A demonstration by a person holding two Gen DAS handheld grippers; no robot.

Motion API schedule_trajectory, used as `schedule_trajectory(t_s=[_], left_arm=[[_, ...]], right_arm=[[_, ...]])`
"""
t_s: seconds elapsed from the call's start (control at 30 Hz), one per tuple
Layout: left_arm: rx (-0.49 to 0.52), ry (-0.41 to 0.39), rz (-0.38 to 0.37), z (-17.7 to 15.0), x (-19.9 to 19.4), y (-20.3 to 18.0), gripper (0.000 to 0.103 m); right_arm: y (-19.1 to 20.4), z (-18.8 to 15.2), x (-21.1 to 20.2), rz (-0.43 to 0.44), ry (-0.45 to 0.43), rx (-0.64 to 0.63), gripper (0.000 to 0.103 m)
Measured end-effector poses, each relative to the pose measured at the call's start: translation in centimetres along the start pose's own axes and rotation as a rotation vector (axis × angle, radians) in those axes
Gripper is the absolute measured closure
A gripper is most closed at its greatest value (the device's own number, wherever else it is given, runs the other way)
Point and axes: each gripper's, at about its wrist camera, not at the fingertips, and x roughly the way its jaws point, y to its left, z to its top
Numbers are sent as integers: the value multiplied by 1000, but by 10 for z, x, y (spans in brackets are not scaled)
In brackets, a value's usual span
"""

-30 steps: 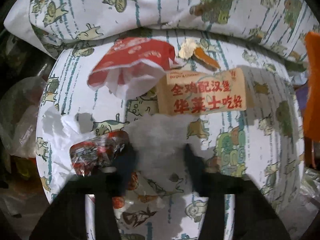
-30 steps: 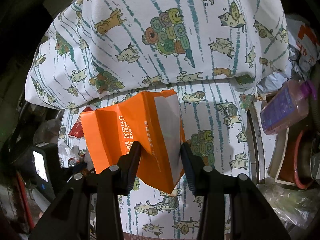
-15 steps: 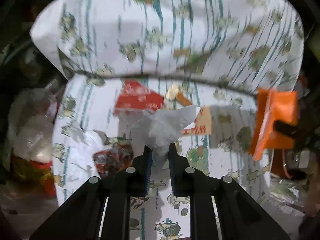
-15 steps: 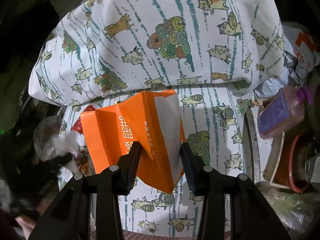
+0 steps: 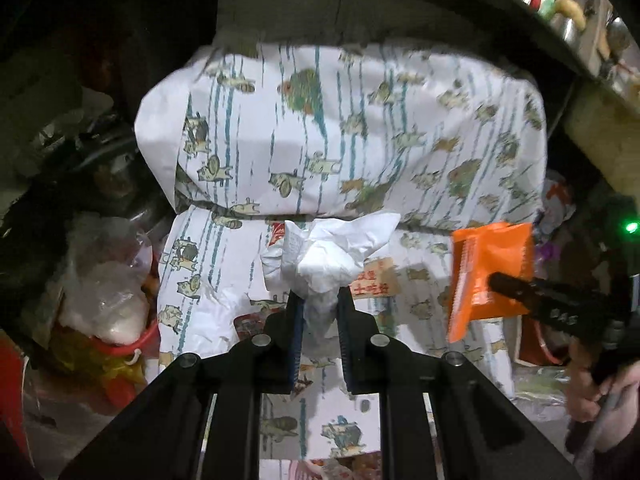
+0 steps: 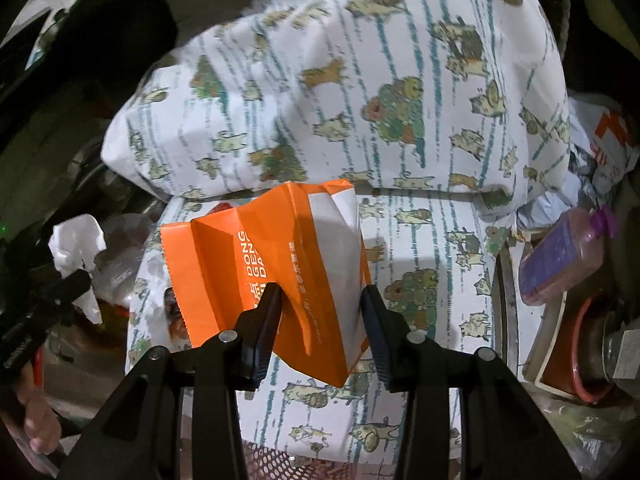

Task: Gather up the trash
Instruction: 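Carry tissue and orange box over pink wastebasket and open both tools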

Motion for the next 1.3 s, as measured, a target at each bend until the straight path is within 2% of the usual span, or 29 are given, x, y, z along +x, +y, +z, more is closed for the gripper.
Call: schedule_trajectory(t_s=[0.07,0.17,0.37,0.47,0.67,1.0,1.1,1.3], left_arm=[[-4,-26,-9,-2,-17,0,86],[-1,-68,21,-6,-40,-2,86],[1,-95,17,-21,-81,-8,86],[-4,-96,14,-39,-104,-10,86],[-51,-63,-16,-84,-130,-5,86],[-105,65,-40,-164,-114,0,86],[-102,101,-37,-177,-102,0,86],[-138,229,-67,-201,-67,6,86]], right_arm=[[6,-3,-7,12,-11,-11,63],[15,-6,-23,14,-41,-14,63],[42,-20,-67,-12,-118,-74,63],[57,-41,-84,-34,-114,-130,63],[71,-95,-107,1,-85,-139,63],[74,-173,-88,-25,50,-154,62],[72,-190,-75,-40,94,-160,62],[74,-218,-43,-44,194,-190,62]])
